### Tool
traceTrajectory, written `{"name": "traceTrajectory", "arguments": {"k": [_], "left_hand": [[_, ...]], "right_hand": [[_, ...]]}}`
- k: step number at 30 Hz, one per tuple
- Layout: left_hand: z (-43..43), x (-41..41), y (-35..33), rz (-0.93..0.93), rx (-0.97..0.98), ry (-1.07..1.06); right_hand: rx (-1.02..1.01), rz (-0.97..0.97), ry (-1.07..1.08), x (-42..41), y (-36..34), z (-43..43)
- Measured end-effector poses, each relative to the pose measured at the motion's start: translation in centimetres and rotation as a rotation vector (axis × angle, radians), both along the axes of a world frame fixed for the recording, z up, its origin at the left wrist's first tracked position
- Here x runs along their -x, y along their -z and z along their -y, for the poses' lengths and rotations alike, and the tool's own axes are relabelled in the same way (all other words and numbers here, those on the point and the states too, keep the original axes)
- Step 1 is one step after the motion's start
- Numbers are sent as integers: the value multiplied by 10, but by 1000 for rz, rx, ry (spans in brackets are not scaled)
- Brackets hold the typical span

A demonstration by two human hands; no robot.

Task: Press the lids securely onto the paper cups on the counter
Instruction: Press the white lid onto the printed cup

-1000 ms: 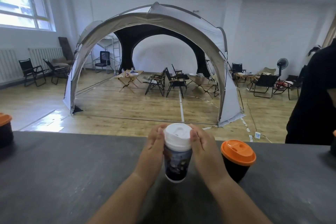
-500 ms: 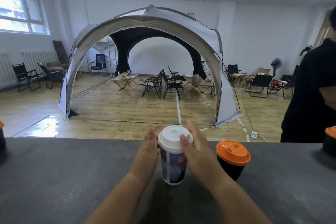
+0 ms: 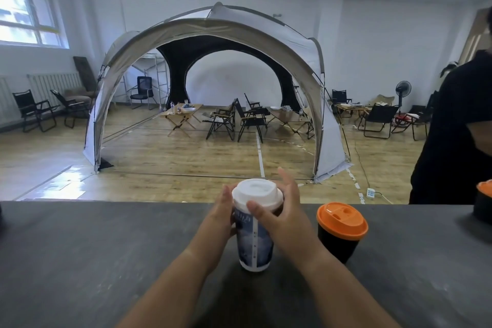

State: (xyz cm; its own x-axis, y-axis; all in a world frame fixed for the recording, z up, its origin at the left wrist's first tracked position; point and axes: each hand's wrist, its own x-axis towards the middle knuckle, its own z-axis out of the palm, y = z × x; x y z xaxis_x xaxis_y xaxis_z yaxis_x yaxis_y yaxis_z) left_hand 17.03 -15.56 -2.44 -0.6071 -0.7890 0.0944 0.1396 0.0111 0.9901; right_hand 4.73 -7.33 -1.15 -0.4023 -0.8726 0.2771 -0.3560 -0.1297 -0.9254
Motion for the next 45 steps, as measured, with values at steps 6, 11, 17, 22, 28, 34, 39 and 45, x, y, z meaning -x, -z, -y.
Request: {"name": "traceTrajectory", "arguments": {"k": [6, 11, 17, 22, 28, 34, 39, 45], "left_hand": [[13, -8, 12, -49, -269, 250], [20, 2, 22, -105, -348, 165], [19, 6, 21, -53, -383, 133], [14, -2, 24, -84, -546, 352], [11, -1, 19, -64, -467, 246], [11, -5, 15, 29, -477, 239], [11, -8, 14, -12, -509, 292], [9, -5, 12, 86, -401, 120]], "right_hand": [[-31, 257, 75, 11, -2, 35], [42, 471, 34, 15, 10, 50], [18, 472, 18, 26, 15, 48], [-16, 893, -123, 28, 17, 45], [10, 765, -118, 31, 22, 45], [99, 607, -51, 28, 14, 41], [130, 949, -208, 29, 18, 44], [62, 505, 24, 27, 12, 40]]}}
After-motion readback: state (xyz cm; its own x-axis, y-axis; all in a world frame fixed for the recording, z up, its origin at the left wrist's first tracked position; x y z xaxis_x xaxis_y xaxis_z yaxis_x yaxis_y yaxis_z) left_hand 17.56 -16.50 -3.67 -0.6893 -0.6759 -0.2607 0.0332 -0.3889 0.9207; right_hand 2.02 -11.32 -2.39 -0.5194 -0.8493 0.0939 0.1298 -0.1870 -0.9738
